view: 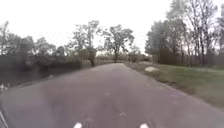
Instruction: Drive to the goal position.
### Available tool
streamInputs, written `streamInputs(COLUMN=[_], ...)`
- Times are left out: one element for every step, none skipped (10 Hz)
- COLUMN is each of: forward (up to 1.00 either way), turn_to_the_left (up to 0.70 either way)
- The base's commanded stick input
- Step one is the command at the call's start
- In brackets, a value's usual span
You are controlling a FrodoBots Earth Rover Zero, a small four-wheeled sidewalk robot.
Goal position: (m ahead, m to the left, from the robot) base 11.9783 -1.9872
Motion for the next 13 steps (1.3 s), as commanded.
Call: streamInputs(forward=[1.0,1.0,1.0,1.0,1.0,1.0,1.0,1.0,1.0,1.0,1.0,1.0,1.0], turn_to_the_left=[0.0,0.0,0.0,0.0,0.0,0.0,0.0,0.0,0.0,0.0,0.0,0.0,0.0])
